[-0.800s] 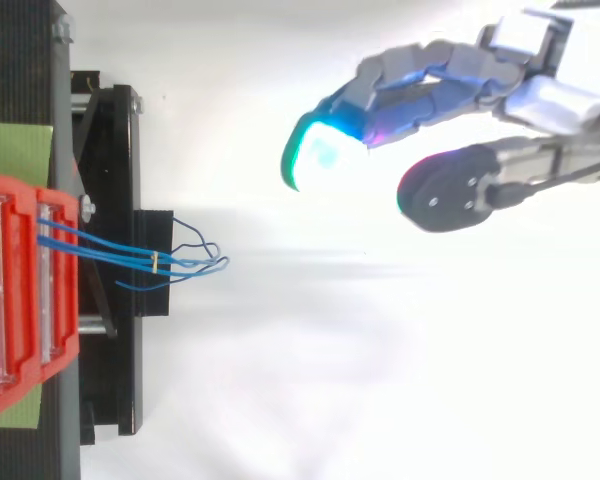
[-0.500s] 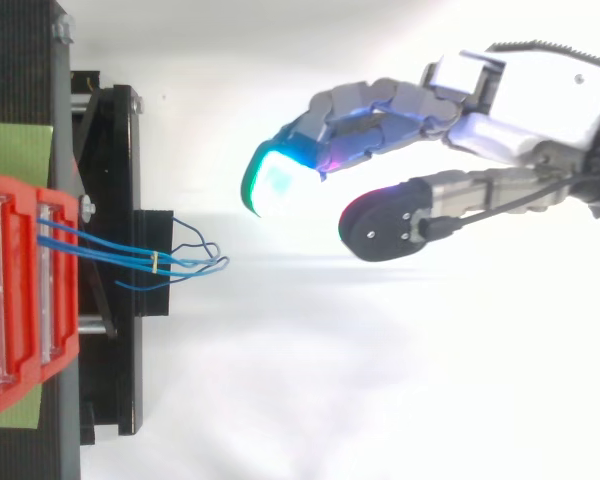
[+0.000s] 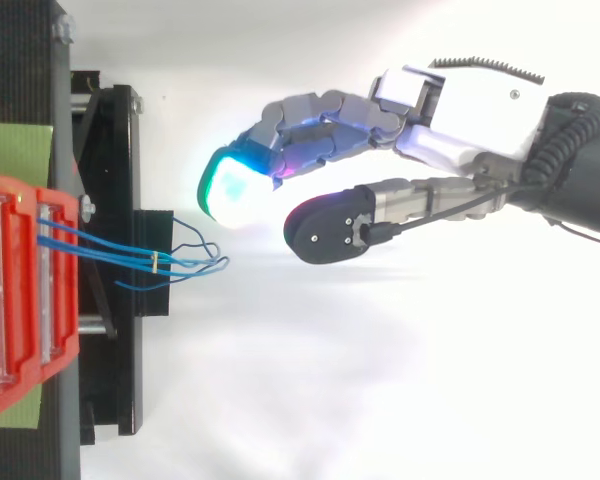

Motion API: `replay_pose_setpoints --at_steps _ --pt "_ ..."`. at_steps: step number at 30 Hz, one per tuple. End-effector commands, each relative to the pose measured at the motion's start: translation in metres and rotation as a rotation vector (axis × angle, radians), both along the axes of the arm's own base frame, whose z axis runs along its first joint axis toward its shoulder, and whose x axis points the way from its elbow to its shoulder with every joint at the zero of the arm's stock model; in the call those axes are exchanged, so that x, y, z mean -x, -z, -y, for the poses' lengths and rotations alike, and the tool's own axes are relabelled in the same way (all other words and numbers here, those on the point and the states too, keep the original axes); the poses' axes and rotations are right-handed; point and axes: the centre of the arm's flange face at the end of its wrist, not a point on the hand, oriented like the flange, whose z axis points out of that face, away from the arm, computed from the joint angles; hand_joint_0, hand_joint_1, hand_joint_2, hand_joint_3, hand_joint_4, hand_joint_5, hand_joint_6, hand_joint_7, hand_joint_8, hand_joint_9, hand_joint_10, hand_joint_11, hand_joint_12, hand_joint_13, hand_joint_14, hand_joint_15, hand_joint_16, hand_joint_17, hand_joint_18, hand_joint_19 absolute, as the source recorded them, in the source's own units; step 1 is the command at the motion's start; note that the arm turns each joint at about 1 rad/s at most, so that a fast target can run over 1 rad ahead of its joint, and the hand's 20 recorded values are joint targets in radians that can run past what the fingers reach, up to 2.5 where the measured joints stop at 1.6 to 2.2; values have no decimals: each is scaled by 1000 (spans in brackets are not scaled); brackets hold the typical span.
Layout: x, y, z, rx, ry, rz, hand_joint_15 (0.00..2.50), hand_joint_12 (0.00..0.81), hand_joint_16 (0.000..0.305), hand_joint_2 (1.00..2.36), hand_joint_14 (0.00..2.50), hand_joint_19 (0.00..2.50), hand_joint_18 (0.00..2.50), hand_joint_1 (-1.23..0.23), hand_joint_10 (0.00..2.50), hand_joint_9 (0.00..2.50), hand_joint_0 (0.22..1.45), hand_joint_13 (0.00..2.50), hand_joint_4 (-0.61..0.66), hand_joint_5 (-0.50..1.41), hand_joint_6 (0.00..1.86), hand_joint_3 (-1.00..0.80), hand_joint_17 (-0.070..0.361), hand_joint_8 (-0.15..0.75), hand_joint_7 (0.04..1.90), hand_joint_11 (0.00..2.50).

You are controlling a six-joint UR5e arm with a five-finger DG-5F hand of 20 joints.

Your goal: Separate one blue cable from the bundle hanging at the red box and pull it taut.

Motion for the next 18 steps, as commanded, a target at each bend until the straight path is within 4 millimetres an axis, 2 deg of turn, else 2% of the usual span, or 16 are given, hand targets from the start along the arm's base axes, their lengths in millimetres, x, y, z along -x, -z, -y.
replay_pose_setpoints --at_steps 1,3,5,6,12,18 --pt "-6 13 2 0 10 -6 133 274 28 1000 5 72 214 -518 10 602 537 445 268 -202 503 -491 63 290 956 384" --pt "-17 28 2 -13 10 -6 138 276 28 1001 5 78 214 -518 10 606 536 449 270 -201 503 -489 63 290 960 390" --pt "-25 30 2 -20 10 0 140 277 28 1000 5 79 217 -518 10 611 537 456 269 -200 503 -491 63 291 962 391" --pt "-36 35 -2 -23 1 6 139 277 28 1000 5 71 218 -518 10 612 537 457 266 -200 503 -491 62 293 963 390" --pt "-39 31 -12 7 -21 26 148 278 28 1000 5 77 222 -503 12 619 534 467 270 -199 503 -500 63 292 968 402" --pt "-41 29 -13 0 -24 40 162 284 29 1000 5 84 229 -465 11 630 517 478 277 -196 503 -500 65 301 978 431"
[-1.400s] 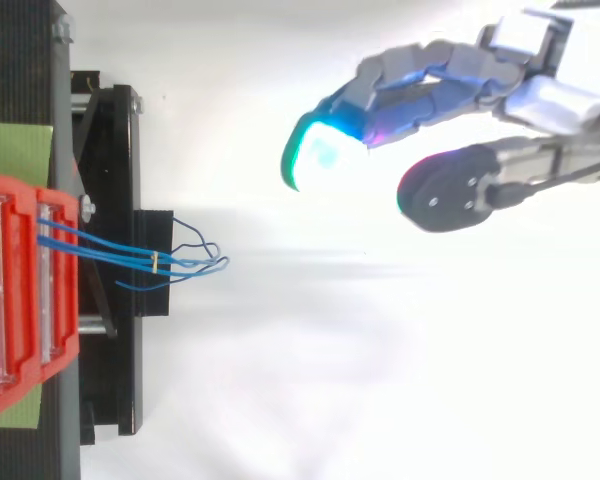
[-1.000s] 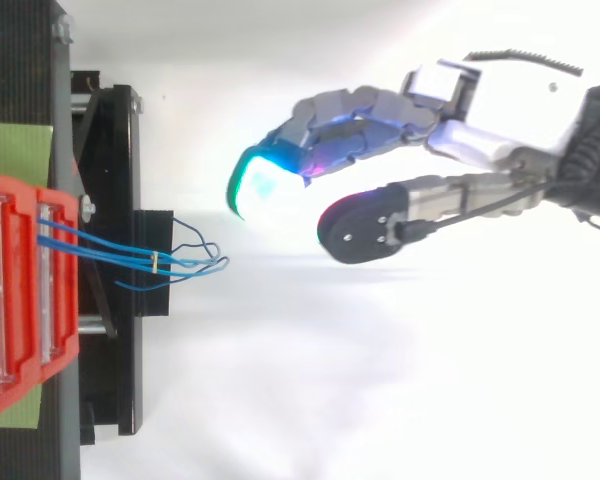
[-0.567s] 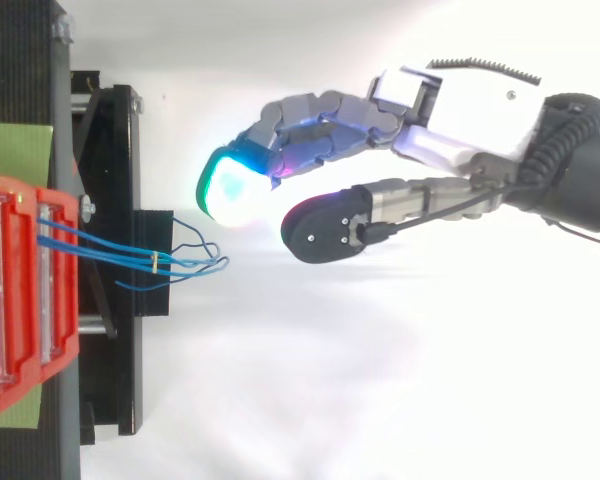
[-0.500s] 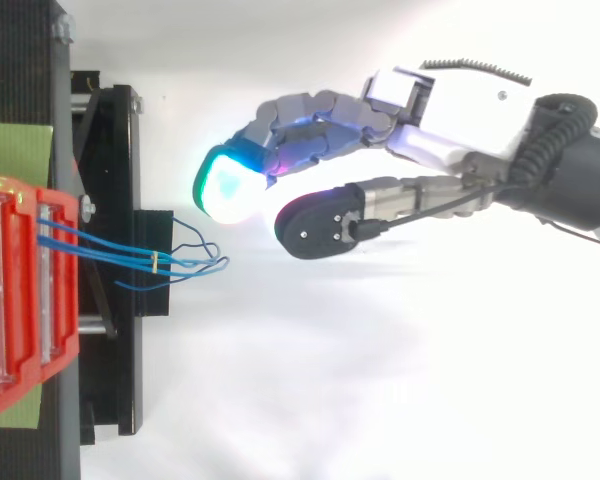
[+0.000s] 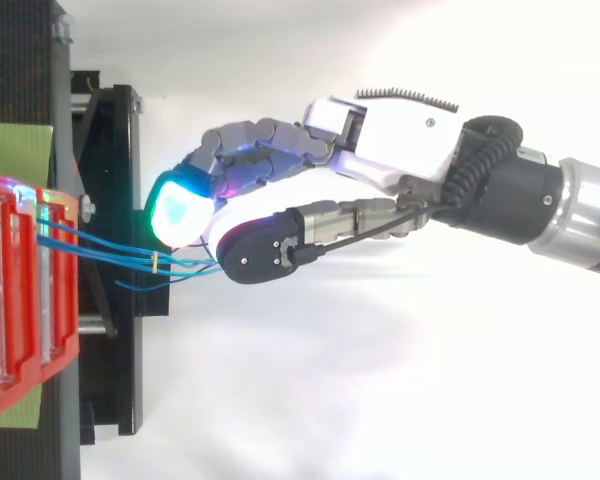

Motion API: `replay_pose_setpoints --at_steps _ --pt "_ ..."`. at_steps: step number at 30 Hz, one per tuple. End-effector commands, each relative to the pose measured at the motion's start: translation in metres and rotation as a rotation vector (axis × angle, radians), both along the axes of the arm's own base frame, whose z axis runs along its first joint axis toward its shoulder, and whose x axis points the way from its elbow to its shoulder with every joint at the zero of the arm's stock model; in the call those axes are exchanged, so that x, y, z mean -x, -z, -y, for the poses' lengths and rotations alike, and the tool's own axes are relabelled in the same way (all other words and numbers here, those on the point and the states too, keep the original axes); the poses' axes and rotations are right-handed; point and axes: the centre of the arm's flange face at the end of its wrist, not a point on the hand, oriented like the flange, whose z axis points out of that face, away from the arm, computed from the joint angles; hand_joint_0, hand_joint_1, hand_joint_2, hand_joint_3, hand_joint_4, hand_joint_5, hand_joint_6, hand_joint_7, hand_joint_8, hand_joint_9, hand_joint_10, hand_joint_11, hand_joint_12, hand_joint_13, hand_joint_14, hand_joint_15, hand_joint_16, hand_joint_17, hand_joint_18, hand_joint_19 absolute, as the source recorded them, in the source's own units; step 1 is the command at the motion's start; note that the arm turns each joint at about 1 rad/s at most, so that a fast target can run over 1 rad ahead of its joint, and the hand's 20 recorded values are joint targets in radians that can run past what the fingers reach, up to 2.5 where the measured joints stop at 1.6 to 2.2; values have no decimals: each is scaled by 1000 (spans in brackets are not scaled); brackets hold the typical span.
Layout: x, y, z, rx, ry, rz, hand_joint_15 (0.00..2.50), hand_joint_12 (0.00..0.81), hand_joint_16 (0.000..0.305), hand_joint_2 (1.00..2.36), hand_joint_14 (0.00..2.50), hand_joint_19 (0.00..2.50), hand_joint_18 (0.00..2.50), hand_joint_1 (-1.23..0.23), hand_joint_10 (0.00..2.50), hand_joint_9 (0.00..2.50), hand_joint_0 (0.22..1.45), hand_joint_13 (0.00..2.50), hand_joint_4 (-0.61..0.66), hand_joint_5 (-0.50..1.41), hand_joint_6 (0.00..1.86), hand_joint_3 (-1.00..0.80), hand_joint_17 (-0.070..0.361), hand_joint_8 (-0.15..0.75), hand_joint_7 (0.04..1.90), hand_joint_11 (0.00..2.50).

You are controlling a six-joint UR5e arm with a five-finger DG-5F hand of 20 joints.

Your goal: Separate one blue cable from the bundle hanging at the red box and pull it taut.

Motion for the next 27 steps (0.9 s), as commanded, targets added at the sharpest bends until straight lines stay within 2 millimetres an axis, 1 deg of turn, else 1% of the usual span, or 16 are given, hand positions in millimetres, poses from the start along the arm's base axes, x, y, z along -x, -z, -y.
replay_pose_setpoints --at_steps 1,5,11,16,21,27 --pt "-3 -3 -2 -5 -4 26 161 286 29 1000 5 78 232 -468 11 636 512 480 279 -195 503 -500 66 299 980 426" --pt "-6 -4 -6 -9 -15 53 168 288 29 1000 6 79 235 -493 11 644 510 496 286 -190 502 -500 66 305 995 440" --pt "-8 -7 -11 -13 -29 70 187 281 28 1000 7 89 276 -590 14 676 532 533 277 -180 502 -500 62 300 1041 472" --pt "-9 -9 -13 -17 -32 82 195 278 27 1000 7 97 285 -621 15 688 544 544 266 -176 503 -500 60 299 1060 495" --pt "-10 -10 -14 -18 -34 90 209 277 26 1000 7 99 289 -621 13 700 554 552 256 -171 502 -500 59 294 1083 509" --pt "-10 -9 -16 -21 -37 92 219 273 26 1000 8 113 297 -577 15 734 568 572 235 -155 502 -488 59 298 1137 530"
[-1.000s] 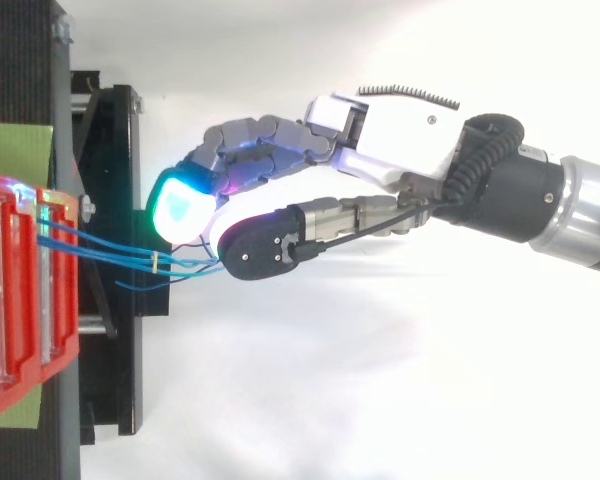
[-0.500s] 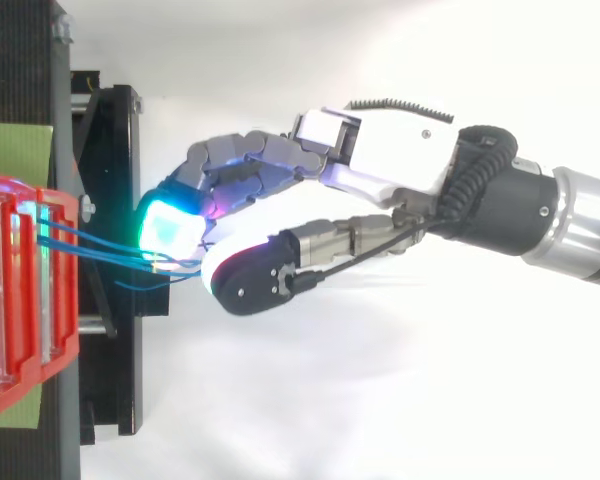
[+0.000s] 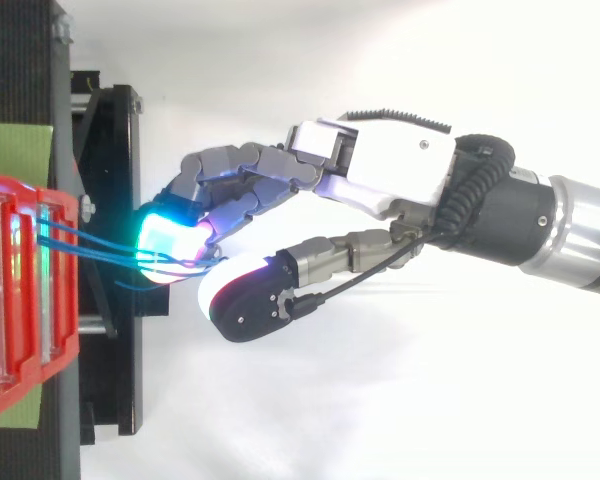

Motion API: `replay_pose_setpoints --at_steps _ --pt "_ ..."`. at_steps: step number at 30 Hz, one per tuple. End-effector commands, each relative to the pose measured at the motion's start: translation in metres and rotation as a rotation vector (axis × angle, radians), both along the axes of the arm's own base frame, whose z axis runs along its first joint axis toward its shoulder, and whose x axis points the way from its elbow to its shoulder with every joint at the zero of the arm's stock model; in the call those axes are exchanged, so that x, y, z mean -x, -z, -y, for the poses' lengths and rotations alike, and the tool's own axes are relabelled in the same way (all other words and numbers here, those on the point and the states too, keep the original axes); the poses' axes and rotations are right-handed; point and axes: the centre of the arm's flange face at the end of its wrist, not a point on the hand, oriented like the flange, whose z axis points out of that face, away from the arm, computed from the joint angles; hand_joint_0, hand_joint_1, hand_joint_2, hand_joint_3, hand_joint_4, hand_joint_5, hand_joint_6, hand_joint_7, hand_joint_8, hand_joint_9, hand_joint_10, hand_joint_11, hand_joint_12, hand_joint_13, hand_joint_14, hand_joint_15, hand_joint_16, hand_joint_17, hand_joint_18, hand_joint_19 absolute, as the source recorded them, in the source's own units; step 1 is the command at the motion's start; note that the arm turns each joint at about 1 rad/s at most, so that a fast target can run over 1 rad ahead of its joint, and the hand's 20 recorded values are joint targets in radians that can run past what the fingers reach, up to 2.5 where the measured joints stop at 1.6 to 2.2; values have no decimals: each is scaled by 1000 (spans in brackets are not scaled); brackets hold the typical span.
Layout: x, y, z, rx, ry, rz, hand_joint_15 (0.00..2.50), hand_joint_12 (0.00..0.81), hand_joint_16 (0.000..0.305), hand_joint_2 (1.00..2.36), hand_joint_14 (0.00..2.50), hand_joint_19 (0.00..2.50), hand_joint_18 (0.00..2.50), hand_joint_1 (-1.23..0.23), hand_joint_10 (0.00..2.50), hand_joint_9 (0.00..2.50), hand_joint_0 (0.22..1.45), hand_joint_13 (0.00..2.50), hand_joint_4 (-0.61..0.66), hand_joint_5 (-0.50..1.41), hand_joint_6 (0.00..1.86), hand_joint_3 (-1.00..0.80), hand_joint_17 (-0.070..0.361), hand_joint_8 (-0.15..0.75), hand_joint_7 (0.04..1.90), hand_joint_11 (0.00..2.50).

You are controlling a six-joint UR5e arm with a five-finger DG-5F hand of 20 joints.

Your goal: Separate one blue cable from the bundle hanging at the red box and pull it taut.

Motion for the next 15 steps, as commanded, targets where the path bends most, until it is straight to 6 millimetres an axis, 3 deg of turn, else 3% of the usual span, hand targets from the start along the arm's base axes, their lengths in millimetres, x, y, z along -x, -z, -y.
replay_pose_setpoints --at_steps 1,11,15 --pt "0 0 0 -8 -2 2 216 272 26 1001 8 117 304 -572 13 738 570 576 232 -151 502 -487 58 299 1144 532" --pt "-2 -2 -1 -17 -3 23 234 273 25 1006 9 125 345 -568 14 777 592 603 172 -135 505 -437 56 300 1277 562" --pt "-2 -2 -1 -17 -3 24 236 271 25 1012 8 130 356 -571 14 789 617 610 158 -144 564 -372 55 299 1210 569"
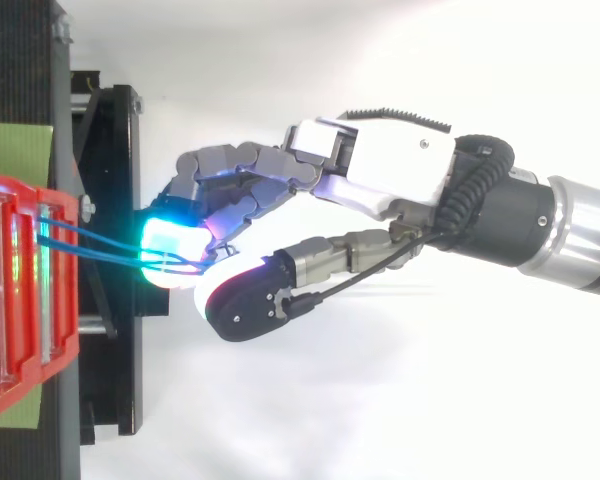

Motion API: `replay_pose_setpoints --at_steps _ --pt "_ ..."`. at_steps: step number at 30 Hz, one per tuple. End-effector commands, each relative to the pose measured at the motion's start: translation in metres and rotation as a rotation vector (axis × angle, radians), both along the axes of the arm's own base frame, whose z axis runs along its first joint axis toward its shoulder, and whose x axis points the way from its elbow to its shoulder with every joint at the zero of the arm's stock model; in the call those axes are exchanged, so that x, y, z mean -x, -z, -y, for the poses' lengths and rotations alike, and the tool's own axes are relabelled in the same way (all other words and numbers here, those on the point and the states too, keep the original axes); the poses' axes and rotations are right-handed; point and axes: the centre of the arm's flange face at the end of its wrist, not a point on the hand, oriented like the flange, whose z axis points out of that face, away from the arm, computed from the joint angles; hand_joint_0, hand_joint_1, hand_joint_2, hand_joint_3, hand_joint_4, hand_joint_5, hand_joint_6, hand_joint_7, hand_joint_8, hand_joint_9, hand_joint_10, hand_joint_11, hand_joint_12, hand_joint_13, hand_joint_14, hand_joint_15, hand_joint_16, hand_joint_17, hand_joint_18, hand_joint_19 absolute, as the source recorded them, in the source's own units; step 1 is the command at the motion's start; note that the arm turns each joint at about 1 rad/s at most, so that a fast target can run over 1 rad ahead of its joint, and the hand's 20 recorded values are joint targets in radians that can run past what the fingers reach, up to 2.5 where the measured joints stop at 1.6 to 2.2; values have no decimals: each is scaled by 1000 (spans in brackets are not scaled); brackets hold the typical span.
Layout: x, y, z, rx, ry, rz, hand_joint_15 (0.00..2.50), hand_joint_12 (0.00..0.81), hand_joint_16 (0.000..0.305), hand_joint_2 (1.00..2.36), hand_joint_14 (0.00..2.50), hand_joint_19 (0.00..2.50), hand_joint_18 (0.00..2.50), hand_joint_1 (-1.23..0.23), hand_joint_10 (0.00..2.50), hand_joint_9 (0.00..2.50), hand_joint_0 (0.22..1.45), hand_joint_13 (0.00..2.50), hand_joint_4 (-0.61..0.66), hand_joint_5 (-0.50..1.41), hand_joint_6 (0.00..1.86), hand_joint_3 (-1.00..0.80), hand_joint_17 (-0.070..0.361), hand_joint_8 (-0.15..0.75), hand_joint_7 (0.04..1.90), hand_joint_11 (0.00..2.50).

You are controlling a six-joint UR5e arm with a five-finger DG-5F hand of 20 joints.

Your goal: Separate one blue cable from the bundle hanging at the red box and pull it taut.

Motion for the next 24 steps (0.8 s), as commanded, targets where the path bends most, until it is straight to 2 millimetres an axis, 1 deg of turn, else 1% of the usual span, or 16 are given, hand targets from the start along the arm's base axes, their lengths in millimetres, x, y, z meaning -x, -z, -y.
replay_pose_setpoints --at_steps 1,2,6,10,12,13,15,16,18,19,21,24 --pt "0 0 0 0 0 1 240 270 25 1014 9 130 358 -573 14 795 623 612 156 -146 576 -344 55 301 1196 570" --pt "0 0 -1 0 -2 1 235 271 24 1016 10 129 360 -573 16 799 625 611 154 -150 604 -321 55 302 1159 584" --pt "-1 -1 -1 0 -1 9 247 269 24 1016 9 129 361 -578 16 801 628 615 146 -157 637 -305 55 300 1130 591" --pt "-1 -1 -3 -1 -3 10 243 271 24 1017 9 127 365 -599 15 808 618 617 142 -179 729 -297 55 300 1039 634" --pt "-1 -1 -3 -1 -3 10 249 272 24 1022 9 125 366 -603 17 808 607 618 124 -196 782 -197 55 299 1039 682" --pt "-1 -1 -1 -2 -2 10 252 274 24 1023 9 128 366 -633 18 808 613 619 122 -212 815 -157 55 301 1048 727" --pt "-1 -2 -3 -2 -3 12 266 274 24 1026 10 130 368 -658 18 820 622 621 114 -227 857 -120 55 296 1014 816" --pt "-1 -1 -3 -2 -3 10 272 277 24 1027 10 129 370 -666 17 836 625 621 98 -231 865 -95 55 296 1031 889" --pt "-1 -1 -1 -2 -2 10 275 277 25 1026 10 127 370 -675 18 834 629 621 110 -234 878 -97 55 298 1014 935" --pt "-1 -1 -1 -2 -2 10 283 278 25 1025 10 126 373 -692 18 834 635 626 124 -240 906 -137 55 298 992 935" --pt "-1 -1 -1 -2 -2 10 291 279 24 1023 10 129 380 -713 16 835 639 633 131 -242 915 -177 55 298 1006 949" --pt "-1 -1 -1 -2 -2 10 293 277 25 1018 10 126 391 -748 17 835 650 641 134 -242 928 -264 55 293 972 951"
